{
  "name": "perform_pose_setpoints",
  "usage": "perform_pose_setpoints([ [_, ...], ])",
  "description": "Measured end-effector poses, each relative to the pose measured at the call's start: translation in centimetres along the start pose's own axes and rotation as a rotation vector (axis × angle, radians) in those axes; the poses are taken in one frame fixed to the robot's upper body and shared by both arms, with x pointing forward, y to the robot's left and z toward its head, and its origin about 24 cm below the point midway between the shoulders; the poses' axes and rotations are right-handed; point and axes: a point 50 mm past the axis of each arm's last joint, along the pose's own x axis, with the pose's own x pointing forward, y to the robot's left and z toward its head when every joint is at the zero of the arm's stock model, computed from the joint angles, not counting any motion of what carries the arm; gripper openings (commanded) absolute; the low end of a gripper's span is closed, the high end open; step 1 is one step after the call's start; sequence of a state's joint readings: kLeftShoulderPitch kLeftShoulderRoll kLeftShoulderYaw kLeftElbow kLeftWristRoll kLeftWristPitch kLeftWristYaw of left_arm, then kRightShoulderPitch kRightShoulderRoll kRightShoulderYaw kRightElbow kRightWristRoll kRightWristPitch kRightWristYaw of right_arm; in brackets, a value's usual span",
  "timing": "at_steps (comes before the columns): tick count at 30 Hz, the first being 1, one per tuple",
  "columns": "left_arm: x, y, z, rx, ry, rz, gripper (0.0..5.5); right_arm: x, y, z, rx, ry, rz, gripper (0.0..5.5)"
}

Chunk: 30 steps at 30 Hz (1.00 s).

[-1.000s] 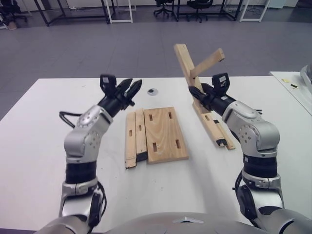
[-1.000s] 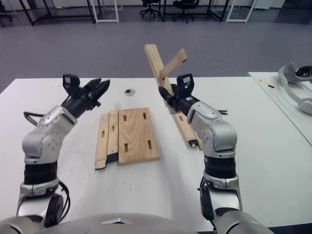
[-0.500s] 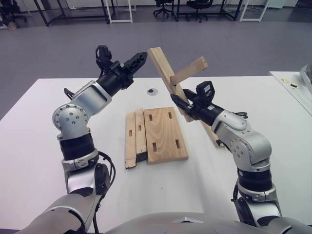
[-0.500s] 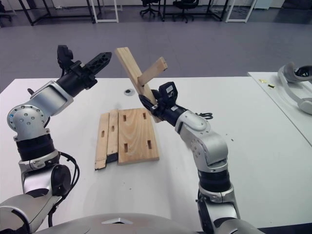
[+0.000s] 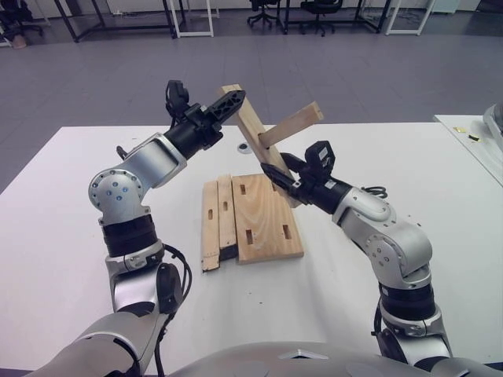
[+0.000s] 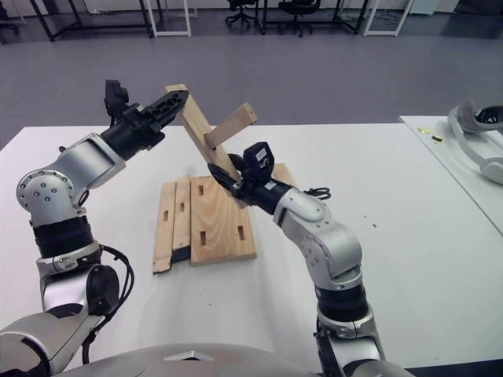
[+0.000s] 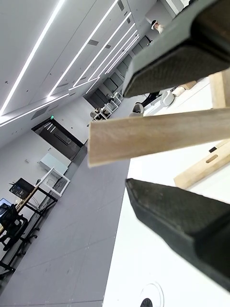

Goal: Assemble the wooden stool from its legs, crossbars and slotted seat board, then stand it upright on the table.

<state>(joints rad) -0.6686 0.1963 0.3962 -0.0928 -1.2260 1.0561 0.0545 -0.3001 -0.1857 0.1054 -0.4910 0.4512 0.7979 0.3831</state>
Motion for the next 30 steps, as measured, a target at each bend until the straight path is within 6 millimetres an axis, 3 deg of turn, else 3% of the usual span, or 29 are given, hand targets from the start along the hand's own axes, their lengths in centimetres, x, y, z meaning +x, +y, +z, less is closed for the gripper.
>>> perform_pose_setpoints([
  [5, 0.0, 0.0, 0.0, -0.001, -0.007, 0.005, 1.95, -0.1, 0.7, -0.1, 0.007, -0.001, 0.047, 2.09],
  [9, 0.0, 0.8, -0.9, -0.011, 0.035, 0.084, 1.37, -0.5, -0.1, -0.3, -0.026, 0.028, 0.037, 2.09],
  [20, 0.2, 1.0, -1.3, -0.066, 0.034, 0.131, 1.22, -0.5, -0.1, -0.8, -0.041, 0.047, 0.017, 2.09],
  [21, 0.2, 1.0, -1.4, -0.067, 0.033, 0.131, 1.22, -0.4, -0.1, -0.8, -0.045, 0.051, 0.014, 2.45],
  [27, -0.7, 2.9, -0.4, -0.042, -0.029, 0.242, 1.02, -0.6, -0.9, -0.7, -0.014, 0.029, -0.035, 3.3],
  [30, -1.5, 3.7, 2.6, 0.048, -0.101, 0.303, 1.02, -0.7, -1.5, -0.7, -0.002, 0.03, -0.062, 3.86],
])
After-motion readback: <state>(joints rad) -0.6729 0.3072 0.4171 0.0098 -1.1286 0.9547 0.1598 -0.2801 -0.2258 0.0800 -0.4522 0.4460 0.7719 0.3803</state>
